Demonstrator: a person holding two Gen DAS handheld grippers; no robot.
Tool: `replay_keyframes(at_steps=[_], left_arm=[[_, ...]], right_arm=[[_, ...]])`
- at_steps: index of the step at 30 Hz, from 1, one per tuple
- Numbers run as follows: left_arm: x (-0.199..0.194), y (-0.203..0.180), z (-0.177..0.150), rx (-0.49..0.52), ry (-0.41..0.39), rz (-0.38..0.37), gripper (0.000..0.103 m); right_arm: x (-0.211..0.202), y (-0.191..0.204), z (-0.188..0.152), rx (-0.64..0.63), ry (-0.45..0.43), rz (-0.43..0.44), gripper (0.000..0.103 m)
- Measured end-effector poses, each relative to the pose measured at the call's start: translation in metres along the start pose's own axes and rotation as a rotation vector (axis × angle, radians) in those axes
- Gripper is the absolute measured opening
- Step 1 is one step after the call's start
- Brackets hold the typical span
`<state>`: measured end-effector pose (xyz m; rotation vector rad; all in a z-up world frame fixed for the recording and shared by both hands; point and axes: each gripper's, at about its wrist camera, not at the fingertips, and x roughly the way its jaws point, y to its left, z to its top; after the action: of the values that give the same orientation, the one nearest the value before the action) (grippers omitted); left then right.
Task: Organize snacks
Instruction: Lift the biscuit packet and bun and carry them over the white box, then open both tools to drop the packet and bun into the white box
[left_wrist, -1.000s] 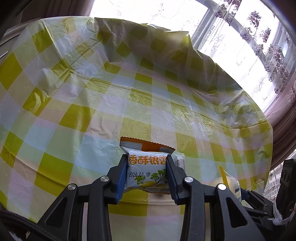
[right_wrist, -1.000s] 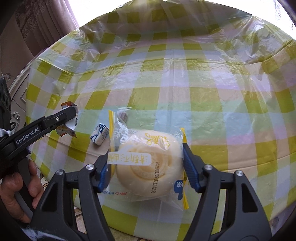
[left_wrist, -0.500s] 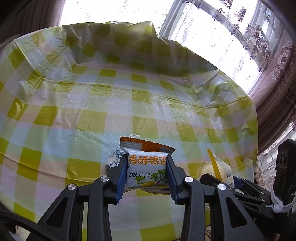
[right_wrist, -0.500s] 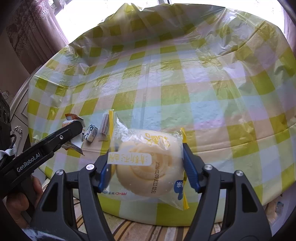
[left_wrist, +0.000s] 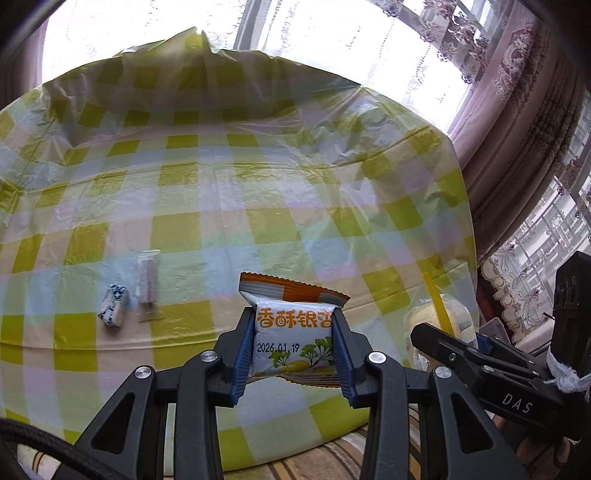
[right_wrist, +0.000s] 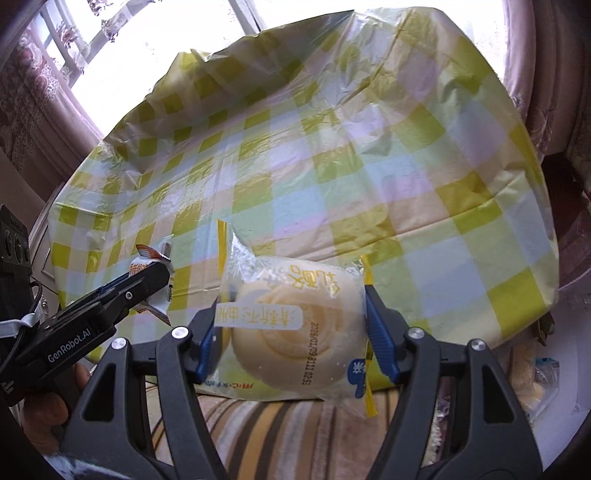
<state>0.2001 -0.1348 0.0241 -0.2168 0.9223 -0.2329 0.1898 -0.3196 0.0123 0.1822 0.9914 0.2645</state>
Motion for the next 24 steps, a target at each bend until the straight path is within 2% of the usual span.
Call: replay_keyframes(at_steps=[7, 18, 24], left_arm=[[0.016, -0.059, -0.002, 0.114, 0.058, -0.076, 0.040], [0.055, -0.167, -0.019, 0.289, 0.196, -0.222, 0.040], [0.073, -0.215, -0.031, 0.365, 0.248, -0.261, 0.040]], right_arm=[[-0.033, -0.061, -0.006, 0.082, -0.036, -0.078, 0.070], [-0.078, -0.164, -0.023, 0.245, -0.087, -0.214, 0.070], [-0.095, -0.206, -0.029, 0.318, -0.112, -0.274, 0.070]])
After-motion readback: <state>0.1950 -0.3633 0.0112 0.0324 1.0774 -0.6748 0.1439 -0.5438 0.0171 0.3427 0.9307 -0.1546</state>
